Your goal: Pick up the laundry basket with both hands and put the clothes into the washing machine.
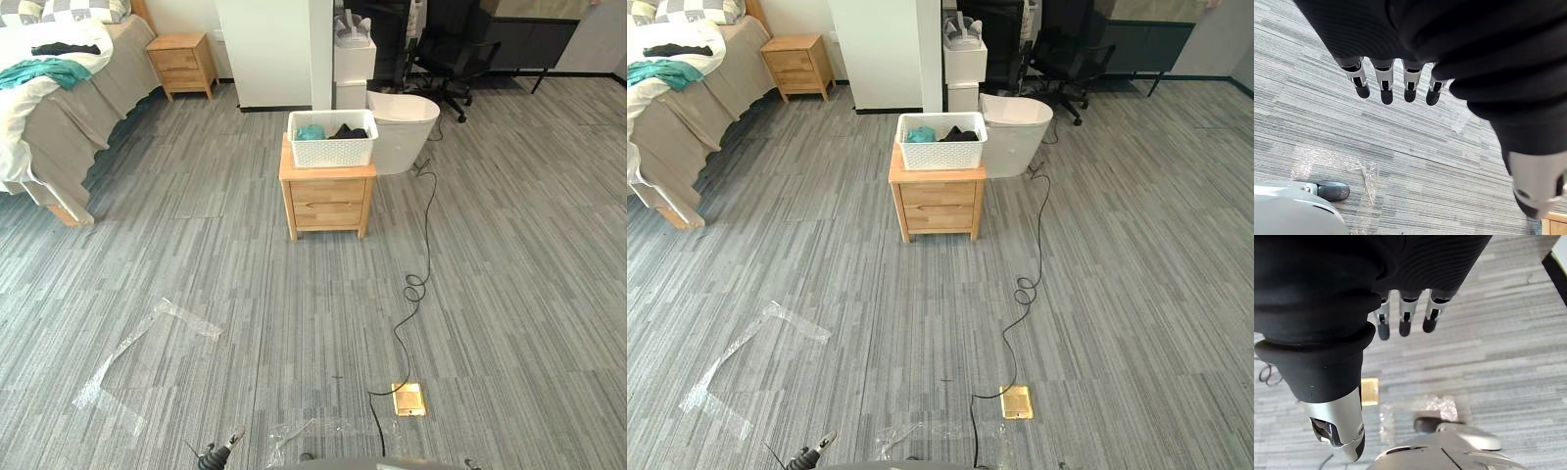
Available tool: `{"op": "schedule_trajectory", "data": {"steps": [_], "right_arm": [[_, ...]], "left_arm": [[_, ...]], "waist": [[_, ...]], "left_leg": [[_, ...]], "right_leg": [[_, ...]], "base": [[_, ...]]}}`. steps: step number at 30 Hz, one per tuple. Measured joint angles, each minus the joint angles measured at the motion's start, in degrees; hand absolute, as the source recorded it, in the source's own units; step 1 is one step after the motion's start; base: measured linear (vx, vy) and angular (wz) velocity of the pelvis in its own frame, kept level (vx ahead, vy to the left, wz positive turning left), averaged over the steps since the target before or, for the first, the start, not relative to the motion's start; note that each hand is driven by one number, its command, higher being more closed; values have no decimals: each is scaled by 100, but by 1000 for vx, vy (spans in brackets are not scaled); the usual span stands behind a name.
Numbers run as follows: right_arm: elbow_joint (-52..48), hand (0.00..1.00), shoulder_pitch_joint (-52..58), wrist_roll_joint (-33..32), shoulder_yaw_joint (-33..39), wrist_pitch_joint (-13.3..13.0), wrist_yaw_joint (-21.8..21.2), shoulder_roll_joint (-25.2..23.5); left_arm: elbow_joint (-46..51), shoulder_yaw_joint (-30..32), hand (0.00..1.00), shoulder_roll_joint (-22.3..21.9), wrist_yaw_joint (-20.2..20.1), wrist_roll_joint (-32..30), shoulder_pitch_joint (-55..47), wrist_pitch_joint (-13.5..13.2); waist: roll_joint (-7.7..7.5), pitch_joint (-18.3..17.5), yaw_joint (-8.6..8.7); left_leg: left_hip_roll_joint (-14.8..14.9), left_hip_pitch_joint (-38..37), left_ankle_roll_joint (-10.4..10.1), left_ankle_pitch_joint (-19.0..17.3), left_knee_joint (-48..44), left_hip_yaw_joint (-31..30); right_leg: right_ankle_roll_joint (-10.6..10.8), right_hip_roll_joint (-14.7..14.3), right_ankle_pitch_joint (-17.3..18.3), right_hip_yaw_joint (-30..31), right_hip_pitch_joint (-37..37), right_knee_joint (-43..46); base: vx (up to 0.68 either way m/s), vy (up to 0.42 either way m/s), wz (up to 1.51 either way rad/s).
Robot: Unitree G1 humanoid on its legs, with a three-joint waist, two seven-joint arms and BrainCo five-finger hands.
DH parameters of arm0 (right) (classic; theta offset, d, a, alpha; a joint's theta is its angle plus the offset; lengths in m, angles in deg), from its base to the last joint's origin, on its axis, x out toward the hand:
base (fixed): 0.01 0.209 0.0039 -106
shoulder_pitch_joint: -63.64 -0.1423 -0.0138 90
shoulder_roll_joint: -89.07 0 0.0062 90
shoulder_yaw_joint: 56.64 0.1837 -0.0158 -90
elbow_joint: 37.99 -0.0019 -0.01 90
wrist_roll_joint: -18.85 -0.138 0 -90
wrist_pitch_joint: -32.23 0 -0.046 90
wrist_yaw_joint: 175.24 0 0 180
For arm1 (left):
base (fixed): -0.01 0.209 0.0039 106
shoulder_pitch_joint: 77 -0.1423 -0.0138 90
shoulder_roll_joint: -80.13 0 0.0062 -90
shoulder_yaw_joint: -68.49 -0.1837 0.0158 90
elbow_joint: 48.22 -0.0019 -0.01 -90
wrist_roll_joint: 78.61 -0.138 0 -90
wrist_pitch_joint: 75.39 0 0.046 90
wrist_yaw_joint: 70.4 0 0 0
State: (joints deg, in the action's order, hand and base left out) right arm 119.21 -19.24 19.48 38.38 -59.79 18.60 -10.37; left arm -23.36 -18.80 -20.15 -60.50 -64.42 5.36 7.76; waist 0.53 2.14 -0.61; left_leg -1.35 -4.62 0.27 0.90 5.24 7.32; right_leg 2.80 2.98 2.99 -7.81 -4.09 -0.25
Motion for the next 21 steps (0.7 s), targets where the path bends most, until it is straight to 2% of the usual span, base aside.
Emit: {"op": "schedule_trajectory", "data": {"steps": [4,21], "right_arm": [[-1,0,-102,1,115,-6,-5,-10],[0,0,-118,-1,121,-5,-4,-16]], "left_arm": [[-5,0,0,-1,-112,0,23,-8],[-15,0,0,-3,-227,249,-2,-7]], "waist": [[21,33,1],[8,45,-7]], "left_leg": [[19,-1,-3,-2,2,1],[27,-42,-6,2,22,-15]], "right_leg": [[113,-9,48,-30,-7,12],[81,-15,27,-114,-81,-56]], "base": [[-21,-8,2],[-26,-4,1]]}}
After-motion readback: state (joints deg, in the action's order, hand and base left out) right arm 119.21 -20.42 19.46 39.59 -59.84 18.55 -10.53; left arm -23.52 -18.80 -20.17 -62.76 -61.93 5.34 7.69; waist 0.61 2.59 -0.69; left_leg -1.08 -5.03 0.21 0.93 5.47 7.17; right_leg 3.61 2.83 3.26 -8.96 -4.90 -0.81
